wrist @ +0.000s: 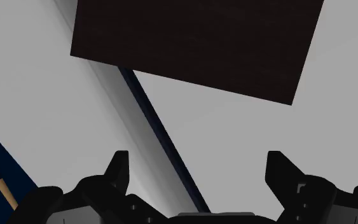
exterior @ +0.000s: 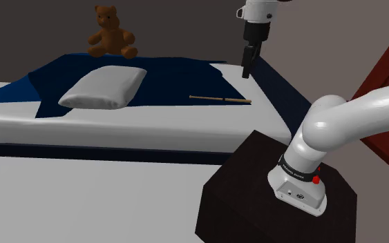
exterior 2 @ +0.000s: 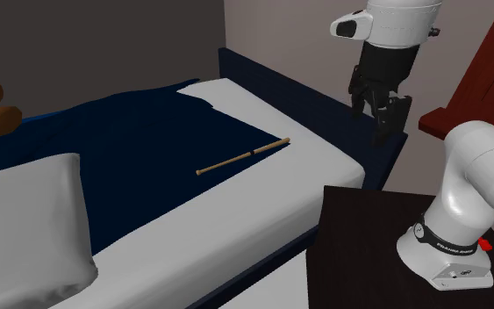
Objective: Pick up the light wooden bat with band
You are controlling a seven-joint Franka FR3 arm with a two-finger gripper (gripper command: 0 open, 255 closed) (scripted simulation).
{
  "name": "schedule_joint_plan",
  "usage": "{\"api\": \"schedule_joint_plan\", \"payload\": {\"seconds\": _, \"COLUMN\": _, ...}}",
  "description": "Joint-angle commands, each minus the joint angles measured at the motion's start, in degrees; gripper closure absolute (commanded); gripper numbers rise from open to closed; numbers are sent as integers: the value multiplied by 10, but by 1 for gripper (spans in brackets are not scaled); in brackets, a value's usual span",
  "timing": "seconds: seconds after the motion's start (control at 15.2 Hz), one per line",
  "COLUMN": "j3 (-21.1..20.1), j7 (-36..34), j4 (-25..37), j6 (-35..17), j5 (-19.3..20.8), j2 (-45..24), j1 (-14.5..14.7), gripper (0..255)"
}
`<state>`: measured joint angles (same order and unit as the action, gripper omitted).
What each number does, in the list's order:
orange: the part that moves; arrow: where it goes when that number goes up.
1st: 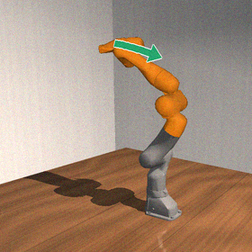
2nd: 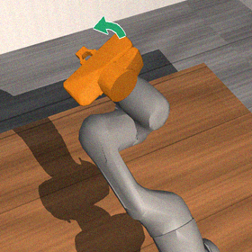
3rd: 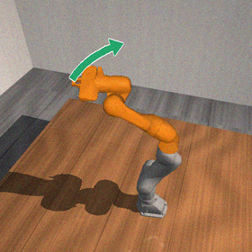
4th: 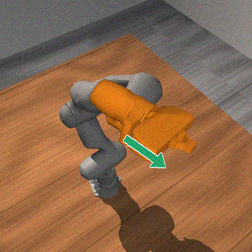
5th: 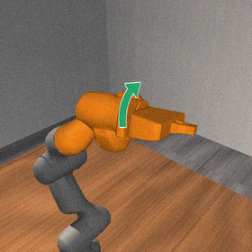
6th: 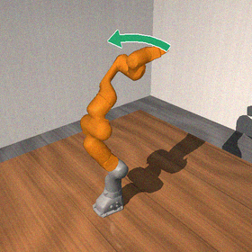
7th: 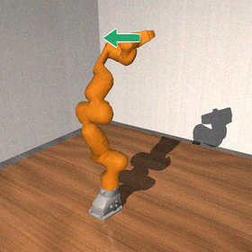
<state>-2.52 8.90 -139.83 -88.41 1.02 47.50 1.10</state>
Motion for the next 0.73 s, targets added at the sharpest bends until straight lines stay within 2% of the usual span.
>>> {"api": "schedule_joint_plan", "payload": {"seconds": 0.0, "j3": 0, "j7": 0, "j4": 0, "j6": 0, "j5": 0, "j2": 0, "j1": 0, "gripper": 0}}
{"api": "schedule_joint_plan", "payload": {"seconds": 0.66, "j3": 111, "j7": 147, "j4": -58, "j6": -165, "j5": 82, "j2": -90, "j1": -25, "gripper": 0}}
